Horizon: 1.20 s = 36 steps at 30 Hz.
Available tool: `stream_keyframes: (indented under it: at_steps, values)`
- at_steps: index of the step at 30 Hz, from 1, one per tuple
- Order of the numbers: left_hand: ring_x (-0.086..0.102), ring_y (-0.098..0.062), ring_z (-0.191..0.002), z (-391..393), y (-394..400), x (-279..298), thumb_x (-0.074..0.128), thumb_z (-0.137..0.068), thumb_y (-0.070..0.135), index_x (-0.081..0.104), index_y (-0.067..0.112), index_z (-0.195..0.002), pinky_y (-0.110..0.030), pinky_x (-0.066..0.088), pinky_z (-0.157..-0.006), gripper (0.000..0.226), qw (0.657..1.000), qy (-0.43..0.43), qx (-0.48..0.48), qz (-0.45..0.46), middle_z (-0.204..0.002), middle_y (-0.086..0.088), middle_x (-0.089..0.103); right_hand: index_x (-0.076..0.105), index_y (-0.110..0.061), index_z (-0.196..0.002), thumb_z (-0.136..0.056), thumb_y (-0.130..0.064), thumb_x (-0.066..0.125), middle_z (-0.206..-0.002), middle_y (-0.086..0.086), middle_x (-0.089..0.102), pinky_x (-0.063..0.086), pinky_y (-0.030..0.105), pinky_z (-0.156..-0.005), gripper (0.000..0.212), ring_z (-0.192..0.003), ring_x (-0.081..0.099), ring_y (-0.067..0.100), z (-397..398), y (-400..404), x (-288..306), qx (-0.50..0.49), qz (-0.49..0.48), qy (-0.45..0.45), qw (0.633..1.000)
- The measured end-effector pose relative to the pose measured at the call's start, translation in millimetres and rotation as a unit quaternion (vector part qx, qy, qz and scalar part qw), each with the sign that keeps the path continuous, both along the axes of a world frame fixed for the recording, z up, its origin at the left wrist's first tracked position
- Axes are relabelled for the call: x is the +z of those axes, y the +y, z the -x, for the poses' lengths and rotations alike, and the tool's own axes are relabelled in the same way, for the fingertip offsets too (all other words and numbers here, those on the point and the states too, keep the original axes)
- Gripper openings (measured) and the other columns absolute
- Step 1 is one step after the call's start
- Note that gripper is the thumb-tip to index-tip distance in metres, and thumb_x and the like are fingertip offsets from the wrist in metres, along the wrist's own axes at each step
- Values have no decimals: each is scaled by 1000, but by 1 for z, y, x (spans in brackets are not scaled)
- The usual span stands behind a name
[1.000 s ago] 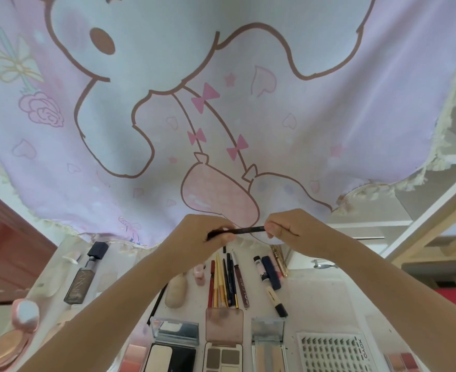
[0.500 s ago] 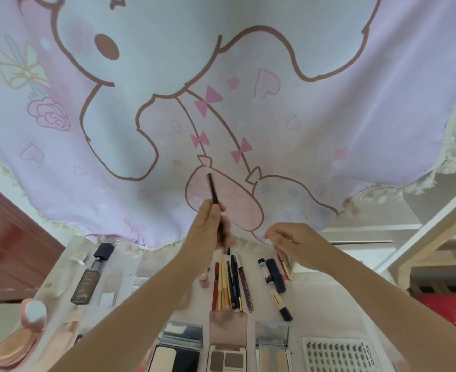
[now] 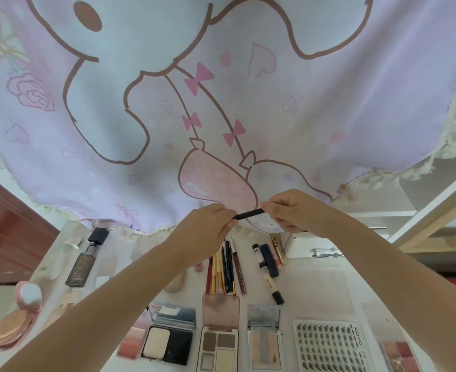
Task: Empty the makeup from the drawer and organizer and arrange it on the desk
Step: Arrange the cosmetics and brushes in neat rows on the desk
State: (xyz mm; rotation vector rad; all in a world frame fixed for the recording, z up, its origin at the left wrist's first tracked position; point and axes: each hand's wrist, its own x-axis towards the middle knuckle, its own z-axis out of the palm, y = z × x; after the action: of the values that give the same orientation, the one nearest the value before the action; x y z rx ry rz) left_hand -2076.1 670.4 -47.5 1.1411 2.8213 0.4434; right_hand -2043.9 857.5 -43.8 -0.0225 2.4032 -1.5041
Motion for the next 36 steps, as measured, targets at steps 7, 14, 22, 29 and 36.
stream_keyframes:
  at_steps: [7,14,22,29,36]
  values:
    - [42,-1,-60,15,-43,-8,39,-97,20,63,8,-102,-8,39,-60,28,988,-93,117,-30,-65,12,43,40,-14,-53,-90,-14,48,-40,-6,34,28,19,-44,37,-37,30,7,-5,55,-6,-126,38,114,985]
    - [44,-5,-56,15,-20,-45,39,-97,15,61,4,-108,-7,39,-50,27,956,-194,192,-104,-68,7,49,42,-12,-57,-94,-17,43,-40,-9,33,29,15,-43,37,-39,29,8,11,38,-44,-116,5,26,993]
    - [47,-14,-63,6,-7,-78,39,-97,16,55,15,-91,-19,41,-59,17,950,-261,146,-92,-68,4,48,50,-14,-63,-92,-15,48,-51,1,39,32,10,-41,29,-41,34,7,22,25,-66,-52,-21,-47,997]
    - [54,-14,-67,16,-15,-77,38,-97,19,57,15,-91,-13,36,-56,20,958,-240,141,-65,-69,6,50,49,-12,-63,-93,-12,45,-50,3,37,31,10,-39,30,-34,31,3,32,23,-70,-46,5,-54,997]
    - [54,-15,-69,16,-14,-80,37,-97,19,58,12,-92,-14,36,-58,22,961,-247,114,-48,-66,7,46,49,-12,-63,-93,-13,45,-50,0,37,31,13,-42,30,-38,32,5,34,21,-73,-26,6,-76,997]
